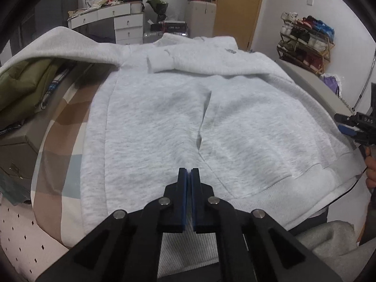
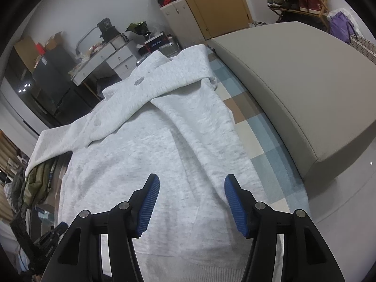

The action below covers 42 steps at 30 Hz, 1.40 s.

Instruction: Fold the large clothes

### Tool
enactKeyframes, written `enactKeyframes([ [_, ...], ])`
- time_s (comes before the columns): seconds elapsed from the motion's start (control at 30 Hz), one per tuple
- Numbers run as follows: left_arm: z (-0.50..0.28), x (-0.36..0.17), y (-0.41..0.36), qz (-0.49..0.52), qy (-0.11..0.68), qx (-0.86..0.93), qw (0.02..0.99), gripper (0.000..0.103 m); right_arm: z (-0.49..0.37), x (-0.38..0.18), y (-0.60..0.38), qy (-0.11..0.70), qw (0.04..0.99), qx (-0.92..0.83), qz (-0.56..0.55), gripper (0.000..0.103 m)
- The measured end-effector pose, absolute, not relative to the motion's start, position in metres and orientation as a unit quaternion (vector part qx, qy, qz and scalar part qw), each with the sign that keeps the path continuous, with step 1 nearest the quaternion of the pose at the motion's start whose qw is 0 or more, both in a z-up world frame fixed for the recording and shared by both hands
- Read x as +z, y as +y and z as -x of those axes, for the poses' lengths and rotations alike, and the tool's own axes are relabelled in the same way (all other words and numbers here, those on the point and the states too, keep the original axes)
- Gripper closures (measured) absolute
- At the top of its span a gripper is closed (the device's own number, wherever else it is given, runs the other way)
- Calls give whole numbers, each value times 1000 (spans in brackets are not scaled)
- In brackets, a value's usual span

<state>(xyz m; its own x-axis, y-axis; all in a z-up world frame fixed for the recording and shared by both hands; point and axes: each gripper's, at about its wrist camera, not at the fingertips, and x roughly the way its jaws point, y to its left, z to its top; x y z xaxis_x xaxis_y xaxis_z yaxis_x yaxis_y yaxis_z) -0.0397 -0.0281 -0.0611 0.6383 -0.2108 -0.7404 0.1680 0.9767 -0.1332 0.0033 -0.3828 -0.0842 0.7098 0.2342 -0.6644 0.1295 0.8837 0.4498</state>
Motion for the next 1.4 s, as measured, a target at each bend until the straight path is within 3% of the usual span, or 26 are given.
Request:
enactKeyframes([
  [0.13, 44, -48, -7, 47, 402, -102, 909, 103, -3, -81, -385, 371, 896, 32, -243, 45],
  [0.27, 32, -87, 16, 40, 461, -30, 886, 103, -6, -87, -388, 380, 891, 25, -246, 45],
  [0.37, 37, -81, 35, 103, 442, -40, 890, 103, -6, -87, -391, 382, 891, 19, -244, 45],
  [0.5, 35, -64, 27, 96, 413, -50, 904, 102, -12, -91, -393, 386, 890, 18, -243, 45],
  [0.53, 32, -62, 23, 94, 413, -52, 904, 89, -14, -94, -391, 388, 889, 18, -241, 45],
  [0.57, 27, -62, 21, 94, 414, -53, 904, 66, -17, -98, -389, 393, 889, 17, -235, 47],
  [0.6, 23, -61, 18, 98, 413, -54, 904, 54, -21, -103, -386, 405, 887, 9, -223, 51],
  [0.63, 19, -59, 16, 102, 406, -57, 906, 45, -24, -107, -382, 420, 885, -2, -202, 72],
  [0.67, 15, -57, 13, 105, 398, -64, 909, 45, -26, -110, -379, 430, 884, -12, -183, 90],
  [0.7, 9, -55, 9, 105, 394, -70, 910, 45, -26, -110, -378, 434, 884, -20, -172, 90],
  [0.8, -16, -47, -3, 94, 385, -81, 915, 45, -21, -97, -381, 408, 894, -12, -185, 86],
  [0.93, -54, -40, -30, 38, 382, -91, 919, 45, -27, -76, -376, 375, 906, 5, -195, 62],
  [1.03, -77, -39, -49, 4, 370, -108, 923, 46, -42, -62, -362, 373, 912, 24, -171, 62],
  [1.1, -91, -47, -58, -15, 376, -113, 920, 65, -49, -53, -354, 364, 917, 34, -157, 59],
  [1.13, -100, -55, -61, -25, 393, -111, 912, 95, -55, -50, -352, 363, 918, 37, -155, 57],
  [1.17, -104, -64, -62, -32, 412, -115, 903, 103, -62, -51, -350, 365, 917, 37, -156, 57],
  [1.4, -102, -89, -52, -39, 449, -129, 883, 103, -95, -72, -361, 426, 891, -12, -157, 55],
])
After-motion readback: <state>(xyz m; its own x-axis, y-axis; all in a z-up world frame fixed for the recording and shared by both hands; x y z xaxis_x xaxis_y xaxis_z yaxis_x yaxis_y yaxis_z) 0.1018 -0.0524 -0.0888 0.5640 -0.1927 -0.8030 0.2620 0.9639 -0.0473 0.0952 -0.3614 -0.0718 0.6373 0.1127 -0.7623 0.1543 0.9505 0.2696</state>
